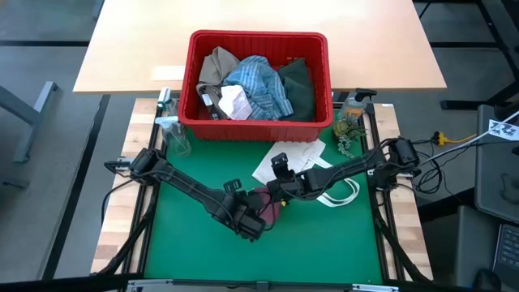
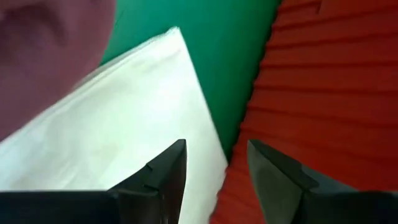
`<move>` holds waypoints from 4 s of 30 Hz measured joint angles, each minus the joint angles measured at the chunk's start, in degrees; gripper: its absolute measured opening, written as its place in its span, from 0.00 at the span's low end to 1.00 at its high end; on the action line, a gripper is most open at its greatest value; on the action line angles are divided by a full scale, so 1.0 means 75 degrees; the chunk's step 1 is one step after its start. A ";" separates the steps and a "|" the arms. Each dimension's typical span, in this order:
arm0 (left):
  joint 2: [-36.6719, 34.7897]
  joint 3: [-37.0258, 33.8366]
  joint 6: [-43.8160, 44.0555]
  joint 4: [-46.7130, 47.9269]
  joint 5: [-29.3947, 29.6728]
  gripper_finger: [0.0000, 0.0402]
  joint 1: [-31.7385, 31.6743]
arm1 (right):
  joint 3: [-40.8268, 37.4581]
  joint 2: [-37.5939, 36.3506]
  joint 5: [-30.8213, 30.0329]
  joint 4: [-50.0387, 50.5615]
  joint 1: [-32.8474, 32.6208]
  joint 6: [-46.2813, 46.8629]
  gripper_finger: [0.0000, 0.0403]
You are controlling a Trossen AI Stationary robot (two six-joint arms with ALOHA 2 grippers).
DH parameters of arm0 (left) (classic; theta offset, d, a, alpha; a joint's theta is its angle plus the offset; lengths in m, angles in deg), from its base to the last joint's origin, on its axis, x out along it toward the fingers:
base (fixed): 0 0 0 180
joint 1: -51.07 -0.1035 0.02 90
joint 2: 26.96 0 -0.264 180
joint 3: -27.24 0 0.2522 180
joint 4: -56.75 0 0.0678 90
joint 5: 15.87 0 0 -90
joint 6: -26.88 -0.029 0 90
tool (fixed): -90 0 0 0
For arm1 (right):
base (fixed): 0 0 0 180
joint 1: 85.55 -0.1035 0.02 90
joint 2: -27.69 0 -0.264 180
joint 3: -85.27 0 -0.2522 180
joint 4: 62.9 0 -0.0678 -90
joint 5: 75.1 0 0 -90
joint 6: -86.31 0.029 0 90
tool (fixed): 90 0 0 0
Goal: Fold Laundry from Bin
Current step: Fold the pink underwear
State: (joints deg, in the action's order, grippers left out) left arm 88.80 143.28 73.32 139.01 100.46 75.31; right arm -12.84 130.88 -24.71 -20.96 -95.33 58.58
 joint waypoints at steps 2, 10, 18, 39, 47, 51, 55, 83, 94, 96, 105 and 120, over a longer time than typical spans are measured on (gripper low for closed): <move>0.0000 0.0000 -0.0200 -0.0159 -0.0064 0.33 -0.0081 | 0.0001 -0.0191 0.0294 0.0444 0.0000 0.0474 0.42; 0.0003 0.0000 -0.1047 -0.0151 -0.0783 0.32 -0.0700 | 0.0003 -0.0898 0.3940 0.1806 0.0000 0.2948 0.42; 0.0009 -0.0002 -0.3205 -0.0017 -0.2168 0.29 -0.1675 | -0.0042 -0.0929 0.6213 0.1618 0.0217 0.4287 0.42; -0.0032 -0.0003 -0.5744 0.1965 -0.2585 0.18 -0.2862 | -0.0064 -0.2785 0.5594 0.4160 0.0609 0.4236 0.42; -0.0774 -0.0275 -0.6011 0.2216 -0.2815 0.13 -0.3389 | -0.1582 -0.4690 0.5843 0.3448 0.0609 0.4294 0.42; -0.2090 -0.1717 -0.5532 0.0925 -0.2999 0.11 -0.3645 | -0.2866 -0.5762 0.6075 0.2273 0.0607 0.5316 0.42; -0.3643 -0.4022 -0.4312 -0.1993 -0.3643 0.09 -0.3783 | -0.3829 -0.6279 0.6091 0.0700 0.0608 0.6402 0.42; -0.3762 -0.6846 -0.1457 -0.8513 -0.3427 0.16 -0.2653 | -0.4411 -0.2408 0.6423 -0.5988 0.0600 0.7655 0.42; -0.3080 -0.6843 -0.1265 -0.9254 -0.3486 0.37 -0.2408 | -0.4088 -0.1576 0.6023 -0.6013 0.0600 0.7434 0.42; -0.3009 -0.6846 -0.1265 -0.9192 -0.3497 0.37 -0.2332 | -0.4081 -0.1467 0.5948 -0.6076 0.0600 0.7434 0.42; -0.2606 -0.6855 -0.1265 -0.9521 -0.3496 0.37 -0.2208 | -0.4081 -0.1321 0.5962 -0.6233 0.0600 0.7432 0.42; -0.2460 -0.6843 -0.1270 -0.9690 -0.3442 0.17 -0.2211 | -0.4071 -0.0810 0.6455 -0.6854 0.0600 0.7459 0.42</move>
State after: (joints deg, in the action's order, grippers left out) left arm 70.36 91.96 63.79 66.33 74.64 58.73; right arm -43.37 124.80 23.71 -72.36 -90.82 114.52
